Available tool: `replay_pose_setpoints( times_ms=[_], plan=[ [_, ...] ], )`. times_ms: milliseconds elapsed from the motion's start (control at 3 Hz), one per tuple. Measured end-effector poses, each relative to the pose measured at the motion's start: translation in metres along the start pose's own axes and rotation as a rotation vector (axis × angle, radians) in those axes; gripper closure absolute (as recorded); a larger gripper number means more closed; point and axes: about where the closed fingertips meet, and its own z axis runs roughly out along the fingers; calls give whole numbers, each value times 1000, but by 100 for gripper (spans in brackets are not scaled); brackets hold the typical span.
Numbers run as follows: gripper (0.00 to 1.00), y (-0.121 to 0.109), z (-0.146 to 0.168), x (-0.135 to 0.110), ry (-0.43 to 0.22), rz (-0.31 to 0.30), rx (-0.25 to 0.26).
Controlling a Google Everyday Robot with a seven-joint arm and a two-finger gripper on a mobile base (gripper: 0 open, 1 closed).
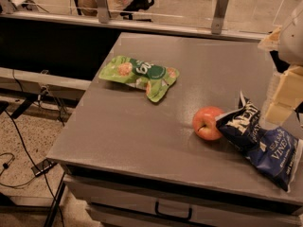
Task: Pick green rice chip bag
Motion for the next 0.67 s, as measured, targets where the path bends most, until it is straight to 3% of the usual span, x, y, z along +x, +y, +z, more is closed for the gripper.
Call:
replay_pose_setpoints(
  times_ms=[333,667],
  plan=[
    [0,0,0,0,0,0,0],
    [0,-23,15,-28,-8,-31,-9]
  ],
)
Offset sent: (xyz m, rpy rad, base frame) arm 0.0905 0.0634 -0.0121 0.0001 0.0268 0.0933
